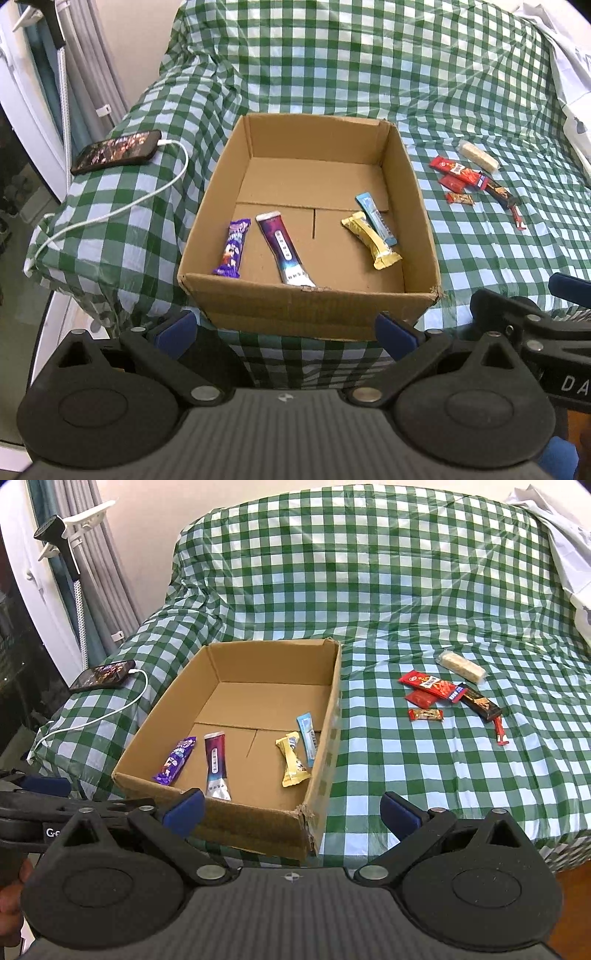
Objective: Organize snacks
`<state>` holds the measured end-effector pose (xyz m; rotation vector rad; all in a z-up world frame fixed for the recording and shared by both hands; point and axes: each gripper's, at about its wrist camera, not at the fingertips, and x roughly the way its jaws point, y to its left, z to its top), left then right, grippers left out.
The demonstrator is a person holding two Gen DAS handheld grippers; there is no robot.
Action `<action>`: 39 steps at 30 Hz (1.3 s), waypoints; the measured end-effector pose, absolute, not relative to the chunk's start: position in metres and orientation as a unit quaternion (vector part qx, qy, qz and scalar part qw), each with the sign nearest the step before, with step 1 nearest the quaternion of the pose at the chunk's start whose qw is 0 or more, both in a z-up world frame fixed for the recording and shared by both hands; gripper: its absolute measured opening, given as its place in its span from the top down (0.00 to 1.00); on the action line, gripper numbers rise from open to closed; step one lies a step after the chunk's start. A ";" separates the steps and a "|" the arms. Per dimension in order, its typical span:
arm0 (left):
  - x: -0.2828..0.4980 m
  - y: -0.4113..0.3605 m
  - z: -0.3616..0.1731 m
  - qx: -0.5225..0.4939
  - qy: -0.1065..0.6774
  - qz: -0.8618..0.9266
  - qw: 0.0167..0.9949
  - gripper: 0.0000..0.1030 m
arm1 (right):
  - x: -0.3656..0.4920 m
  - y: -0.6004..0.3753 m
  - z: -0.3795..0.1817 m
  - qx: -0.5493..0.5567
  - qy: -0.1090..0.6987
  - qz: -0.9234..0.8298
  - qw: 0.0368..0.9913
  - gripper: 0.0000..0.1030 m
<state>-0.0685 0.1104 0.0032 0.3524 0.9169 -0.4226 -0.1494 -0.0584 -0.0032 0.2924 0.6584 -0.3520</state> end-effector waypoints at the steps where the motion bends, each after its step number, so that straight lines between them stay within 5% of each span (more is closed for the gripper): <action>1: -0.068 0.111 0.003 0.167 0.439 -0.201 0.860 0.00 | -0.150 -0.058 -0.003 0.143 0.322 -0.171 0.920 0.01; 39: -0.062 0.109 -0.005 0.170 0.456 -0.198 0.851 0.00 | -0.141 -0.057 -0.014 0.155 0.347 -0.173 0.909 0.01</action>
